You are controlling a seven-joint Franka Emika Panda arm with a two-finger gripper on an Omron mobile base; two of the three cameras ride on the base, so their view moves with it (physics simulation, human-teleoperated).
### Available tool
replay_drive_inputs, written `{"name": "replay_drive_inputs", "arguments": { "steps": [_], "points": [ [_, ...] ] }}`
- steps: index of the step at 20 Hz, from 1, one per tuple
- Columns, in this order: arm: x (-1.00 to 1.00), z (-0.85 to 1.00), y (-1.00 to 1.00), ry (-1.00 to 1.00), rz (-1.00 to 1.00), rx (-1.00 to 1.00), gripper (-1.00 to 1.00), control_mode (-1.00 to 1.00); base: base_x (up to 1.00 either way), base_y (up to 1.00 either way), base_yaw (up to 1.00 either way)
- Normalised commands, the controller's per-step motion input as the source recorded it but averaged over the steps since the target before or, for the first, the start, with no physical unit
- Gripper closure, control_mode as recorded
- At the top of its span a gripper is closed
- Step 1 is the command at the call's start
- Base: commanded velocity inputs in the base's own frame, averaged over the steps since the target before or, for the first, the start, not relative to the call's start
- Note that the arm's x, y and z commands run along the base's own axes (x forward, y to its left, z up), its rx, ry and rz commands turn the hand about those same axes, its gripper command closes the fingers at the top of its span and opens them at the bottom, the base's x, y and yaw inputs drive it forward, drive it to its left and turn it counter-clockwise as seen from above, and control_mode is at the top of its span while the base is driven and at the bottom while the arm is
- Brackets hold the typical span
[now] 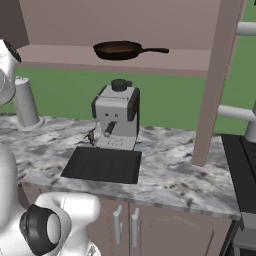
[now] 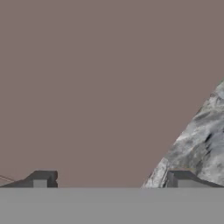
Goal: Pick the pan from the cabinet and place it on the stove. Then turn on the stove burner for the pan.
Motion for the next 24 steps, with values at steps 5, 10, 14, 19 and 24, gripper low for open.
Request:
{"name": "replay_drive_inputs", "arguments": {
  "steps": [5,10,14,19,24],
  "points": [
    [0.04,-0.02,-0.96,-0.14,0.02,0.00,-1.00,-1.00,0.00,0.00,0.00],
    [0.14,0.00,-0.78,-0.12,0.00,0.00,-1.00,-1.00,0.00,0.00,0.00],
    [0.21,0.00,-0.69,-0.11,0.00,0.00,-1.00,-1.00,0.00,0.00,0.00],
    [0.35,0.00,-0.73,-0.12,0.00,0.00,-1.00,-1.00,0.00,0.00,0.00],
    [0.41,0.00,-0.74,-0.15,0.00,0.00,-1.00,-1.00,0.00,0.00,0.00]
  ]
}}
